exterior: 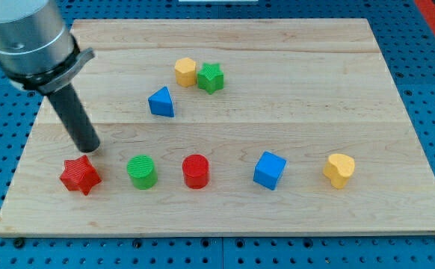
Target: Place the triangle diagonally to the yellow heart
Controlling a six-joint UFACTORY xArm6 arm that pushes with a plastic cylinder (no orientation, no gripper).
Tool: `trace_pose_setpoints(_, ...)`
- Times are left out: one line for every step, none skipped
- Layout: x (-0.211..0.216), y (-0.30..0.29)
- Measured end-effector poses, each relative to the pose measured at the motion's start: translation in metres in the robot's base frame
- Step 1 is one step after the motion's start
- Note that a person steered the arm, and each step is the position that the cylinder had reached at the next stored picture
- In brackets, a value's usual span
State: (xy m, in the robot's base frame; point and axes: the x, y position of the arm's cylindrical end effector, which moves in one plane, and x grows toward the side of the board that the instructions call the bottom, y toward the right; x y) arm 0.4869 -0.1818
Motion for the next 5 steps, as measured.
trace_pose_setpoints(-0.006, 0.025)
trace_pose_setpoints(-0.015, 0.081)
trace_pose_setpoints(-0.026, 0.082)
trace_pose_setpoints(-0.007, 0.036)
trace_pose_setpoints(-0.02, 0.015)
